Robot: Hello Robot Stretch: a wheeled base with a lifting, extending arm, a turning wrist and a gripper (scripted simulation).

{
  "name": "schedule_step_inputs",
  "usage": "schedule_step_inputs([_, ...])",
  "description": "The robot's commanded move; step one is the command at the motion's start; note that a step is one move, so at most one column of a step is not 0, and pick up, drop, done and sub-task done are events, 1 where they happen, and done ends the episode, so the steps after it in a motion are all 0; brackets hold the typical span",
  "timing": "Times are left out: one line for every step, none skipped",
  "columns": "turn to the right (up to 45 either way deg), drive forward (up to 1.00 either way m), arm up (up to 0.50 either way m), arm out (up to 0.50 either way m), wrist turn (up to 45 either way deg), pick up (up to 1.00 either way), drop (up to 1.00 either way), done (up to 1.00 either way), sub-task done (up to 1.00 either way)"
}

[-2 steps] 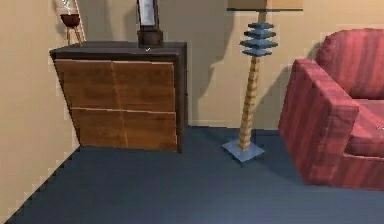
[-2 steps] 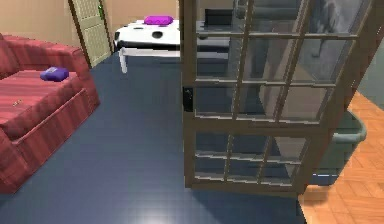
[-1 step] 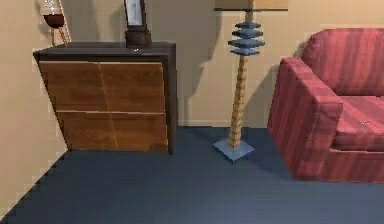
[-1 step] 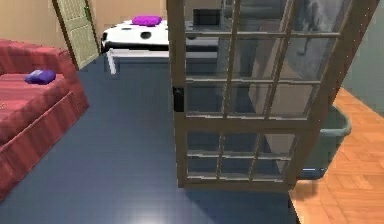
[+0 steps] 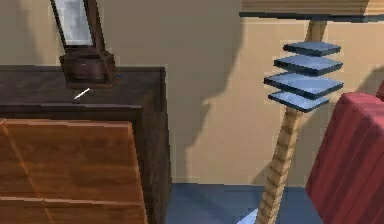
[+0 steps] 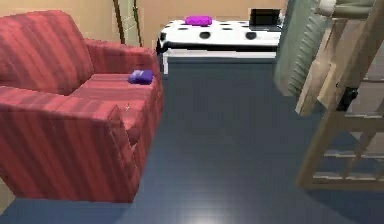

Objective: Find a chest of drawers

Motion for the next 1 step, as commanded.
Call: schedule_step_inputs([0.0,0.05,0.00,0.00,0.0,0.00,0.00,0.00,0.00])
